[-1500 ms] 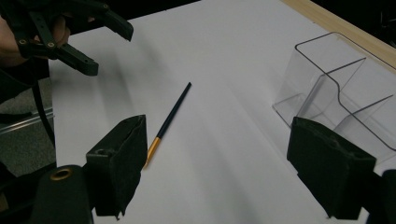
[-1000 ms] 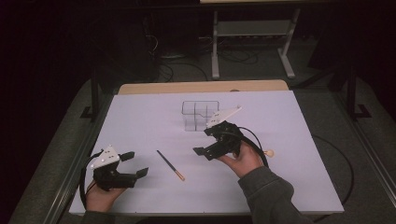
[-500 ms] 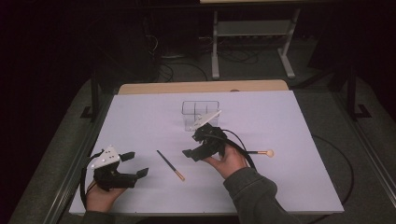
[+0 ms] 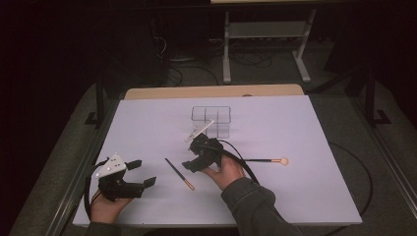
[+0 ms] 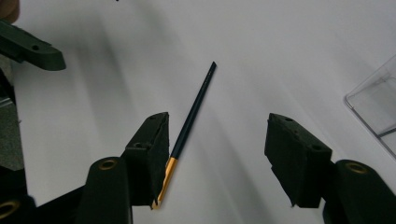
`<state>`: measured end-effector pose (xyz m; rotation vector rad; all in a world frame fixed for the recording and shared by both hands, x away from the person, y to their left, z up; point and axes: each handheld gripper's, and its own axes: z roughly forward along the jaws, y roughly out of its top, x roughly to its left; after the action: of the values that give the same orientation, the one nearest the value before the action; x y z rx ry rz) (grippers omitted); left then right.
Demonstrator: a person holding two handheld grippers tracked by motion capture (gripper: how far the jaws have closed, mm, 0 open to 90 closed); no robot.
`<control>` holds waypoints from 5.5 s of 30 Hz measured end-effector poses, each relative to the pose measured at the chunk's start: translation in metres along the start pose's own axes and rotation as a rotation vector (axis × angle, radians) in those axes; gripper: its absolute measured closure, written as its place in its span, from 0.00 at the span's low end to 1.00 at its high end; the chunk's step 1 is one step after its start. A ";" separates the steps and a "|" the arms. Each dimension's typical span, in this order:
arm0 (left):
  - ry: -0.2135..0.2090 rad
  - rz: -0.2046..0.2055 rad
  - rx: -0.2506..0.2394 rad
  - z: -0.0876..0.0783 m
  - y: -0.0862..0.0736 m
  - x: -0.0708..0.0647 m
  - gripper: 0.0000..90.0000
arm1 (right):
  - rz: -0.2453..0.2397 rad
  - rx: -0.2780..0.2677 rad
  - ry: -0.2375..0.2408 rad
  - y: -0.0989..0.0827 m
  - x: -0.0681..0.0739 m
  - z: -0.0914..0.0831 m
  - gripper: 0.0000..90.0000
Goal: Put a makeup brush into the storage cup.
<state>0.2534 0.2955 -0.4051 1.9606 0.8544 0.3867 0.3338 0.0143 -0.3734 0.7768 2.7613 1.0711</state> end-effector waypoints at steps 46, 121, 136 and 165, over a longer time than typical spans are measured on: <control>-0.005 0.008 0.013 0.002 0.000 0.000 0.19 | 0.011 0.120 0.034 -0.013 0.020 0.058 0.70; -0.104 0.085 0.047 0.001 0.037 -0.017 0.27 | -0.197 0.079 0.161 -0.022 -0.009 -0.002 0.92; -0.203 0.179 0.097 0.001 0.091 -0.031 0.34 | -0.260 0.070 0.199 -0.021 -0.033 -0.068 0.92; -0.345 0.388 0.308 0.049 0.119 -0.066 0.57 | -0.404 0.092 0.239 -0.012 -0.015 -0.086 0.92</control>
<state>0.2835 0.1798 -0.3241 2.3959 0.3222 0.1316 0.3205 -0.0529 -0.3176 0.0833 2.9926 1.0130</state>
